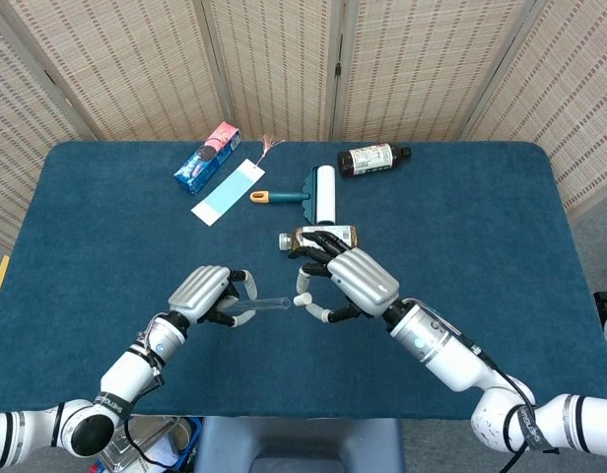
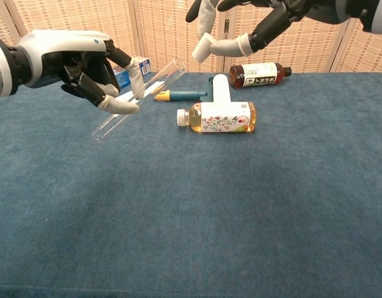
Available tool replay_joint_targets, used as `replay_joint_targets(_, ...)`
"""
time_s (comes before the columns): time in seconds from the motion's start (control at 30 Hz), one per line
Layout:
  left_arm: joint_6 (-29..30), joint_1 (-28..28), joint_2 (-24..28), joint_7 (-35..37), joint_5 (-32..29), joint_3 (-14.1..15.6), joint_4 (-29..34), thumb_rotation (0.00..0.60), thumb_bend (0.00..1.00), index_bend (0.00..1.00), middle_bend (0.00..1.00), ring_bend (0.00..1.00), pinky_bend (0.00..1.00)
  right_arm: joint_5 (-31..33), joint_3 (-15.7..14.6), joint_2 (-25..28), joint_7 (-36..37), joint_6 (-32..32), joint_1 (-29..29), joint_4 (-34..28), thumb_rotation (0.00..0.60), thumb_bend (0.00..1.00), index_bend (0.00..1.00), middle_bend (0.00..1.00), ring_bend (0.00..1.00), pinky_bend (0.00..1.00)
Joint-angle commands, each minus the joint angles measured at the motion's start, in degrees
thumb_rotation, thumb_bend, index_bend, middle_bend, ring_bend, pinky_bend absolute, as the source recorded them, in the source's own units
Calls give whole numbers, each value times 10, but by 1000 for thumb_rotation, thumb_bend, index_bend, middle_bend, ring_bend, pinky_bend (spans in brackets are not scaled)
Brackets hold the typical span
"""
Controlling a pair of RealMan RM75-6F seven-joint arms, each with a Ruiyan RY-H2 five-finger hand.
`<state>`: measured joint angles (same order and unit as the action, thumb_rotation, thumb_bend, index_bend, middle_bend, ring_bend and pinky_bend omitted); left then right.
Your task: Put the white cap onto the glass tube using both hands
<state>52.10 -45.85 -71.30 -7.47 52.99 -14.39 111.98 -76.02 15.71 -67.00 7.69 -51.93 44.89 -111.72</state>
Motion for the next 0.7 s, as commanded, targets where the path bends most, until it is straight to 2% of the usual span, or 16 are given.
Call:
replay_joint_targets(0.03,2,-3,0,-3,-5,1,3,600,380,580,1000,989,1000,0,-1,-1,-1,0,1,-1,600,447,642,206,0,0)
replay_joint_targets(0.7,4,-21,1,-12,-30,8,12,600,380,577,1000,989,1000,4,-6,-12,-3,4,14,9,600,452,642,206,0,0)
